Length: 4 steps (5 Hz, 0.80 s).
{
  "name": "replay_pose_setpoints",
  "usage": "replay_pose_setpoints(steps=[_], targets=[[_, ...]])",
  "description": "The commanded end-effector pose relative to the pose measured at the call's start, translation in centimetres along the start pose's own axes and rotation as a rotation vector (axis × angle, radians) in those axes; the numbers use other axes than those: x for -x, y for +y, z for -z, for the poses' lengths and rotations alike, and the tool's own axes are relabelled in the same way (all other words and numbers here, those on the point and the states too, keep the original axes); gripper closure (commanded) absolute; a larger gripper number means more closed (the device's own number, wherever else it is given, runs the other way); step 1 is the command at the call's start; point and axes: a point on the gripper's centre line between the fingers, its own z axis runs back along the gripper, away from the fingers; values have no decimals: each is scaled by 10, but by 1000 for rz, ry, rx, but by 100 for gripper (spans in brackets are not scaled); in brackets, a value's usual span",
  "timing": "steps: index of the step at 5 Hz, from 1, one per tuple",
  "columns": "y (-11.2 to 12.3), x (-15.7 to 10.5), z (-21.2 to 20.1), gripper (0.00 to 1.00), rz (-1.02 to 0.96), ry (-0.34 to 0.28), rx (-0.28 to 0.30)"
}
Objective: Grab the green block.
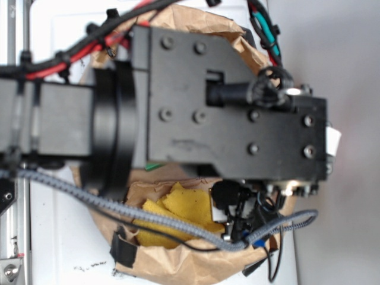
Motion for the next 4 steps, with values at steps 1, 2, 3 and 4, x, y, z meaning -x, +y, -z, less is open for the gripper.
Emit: replay_pose_setpoints(steps=[1, 2, 3, 4], targets=[[2, -4, -11, 0, -9, -47, 4], [22, 4, 4, 0, -85, -15, 37], [30, 13, 17, 0, -117, -27, 46], [35, 13, 27, 0, -150, -23, 67]])
